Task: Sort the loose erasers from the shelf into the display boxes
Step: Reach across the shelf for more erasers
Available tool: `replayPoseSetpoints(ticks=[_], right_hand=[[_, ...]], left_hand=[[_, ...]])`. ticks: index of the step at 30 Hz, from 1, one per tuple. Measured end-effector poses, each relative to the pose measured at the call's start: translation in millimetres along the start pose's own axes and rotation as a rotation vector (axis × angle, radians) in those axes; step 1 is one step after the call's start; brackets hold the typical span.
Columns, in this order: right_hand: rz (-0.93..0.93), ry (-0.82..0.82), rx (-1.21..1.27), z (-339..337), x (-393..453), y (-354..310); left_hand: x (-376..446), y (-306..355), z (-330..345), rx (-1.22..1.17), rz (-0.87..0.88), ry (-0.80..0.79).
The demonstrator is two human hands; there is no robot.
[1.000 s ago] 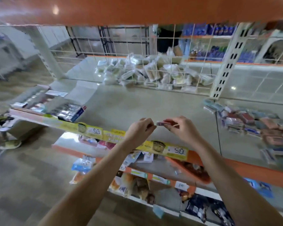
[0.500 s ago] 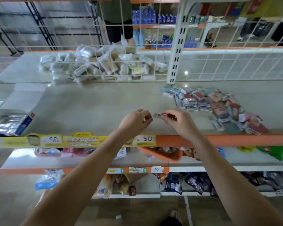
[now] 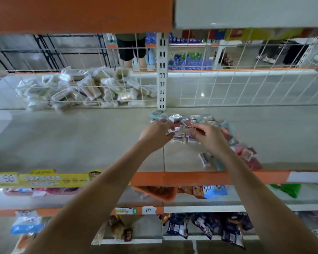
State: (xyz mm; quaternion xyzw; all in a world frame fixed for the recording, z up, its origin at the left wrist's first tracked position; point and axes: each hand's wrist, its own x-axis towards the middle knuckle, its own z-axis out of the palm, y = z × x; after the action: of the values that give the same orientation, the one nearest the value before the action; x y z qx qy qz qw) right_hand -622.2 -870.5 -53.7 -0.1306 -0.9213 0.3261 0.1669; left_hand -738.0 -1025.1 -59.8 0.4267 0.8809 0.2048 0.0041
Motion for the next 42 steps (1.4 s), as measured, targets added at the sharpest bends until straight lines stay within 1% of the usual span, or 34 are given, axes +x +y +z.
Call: replayPoseSetpoints(ticks=[2,5,10,13,16,19,24,28,31,37,39,40,42], right_hand=[[0.003,-0.006,-0.016,-8.9,6.6,12.6],[0.007,-0.062,-0.001,-18.0,11.5,24.1],[0.004,-0.136,-0.009,-23.1,16.7,36.2],[0.012,-0.188,0.04,-23.7,16.6,37.6],[0.006,-0.237,0.071,-22.8,15.9,34.3],[-0.05,-0.255,0.074,-16.2,19.5,26.7],[-0.123,-0.293,0.179,11.0,29.9,-0.6],[-0.094,-0.388,0.432,43.7,29.4,-43.8],[-0.143,-0.45,0.528,70.1,22.6,-85.7],[-0.267,-0.601,0.575,131.3,3.8,-184.1],[-0.295,-0.652,0.595,158.3,-4.4,-220.2],[-0.293,-0.667,0.603,166.8,-6.5,-230.8],[-0.309,-0.686,0.606,183.1,-10.8,-252.2]], left_hand=[[13.5,3.8,9.5,0.034,-0.029,-0.014],[24.7,4.4,19.9,0.067,-0.11,-0.031],[27.2,2.7,25.8,0.065,-0.145,-0.059],[23.4,0.8,24.8,0.059,-0.152,-0.06],[15.2,-0.9,21.8,0.042,-0.112,-0.011],[1.4,-5.7,14.7,0.034,-0.072,0.056],[-37.6,-23.4,-11.2,-0.041,-0.089,0.184],[-84.8,-45.8,-42.1,-0.064,-0.215,0.226],[-128.8,-65.2,-67.0,-0.138,-0.354,0.252],[-220.0,-114.7,-113.2,-0.568,-0.733,0.326],[-254.6,-131.3,-131.0,-0.728,-0.8,0.392],[-265.4,-135.3,-137.5,-0.777,-0.805,0.41],[-286.9,-143.2,-151.4,-0.808,-0.835,0.425]])
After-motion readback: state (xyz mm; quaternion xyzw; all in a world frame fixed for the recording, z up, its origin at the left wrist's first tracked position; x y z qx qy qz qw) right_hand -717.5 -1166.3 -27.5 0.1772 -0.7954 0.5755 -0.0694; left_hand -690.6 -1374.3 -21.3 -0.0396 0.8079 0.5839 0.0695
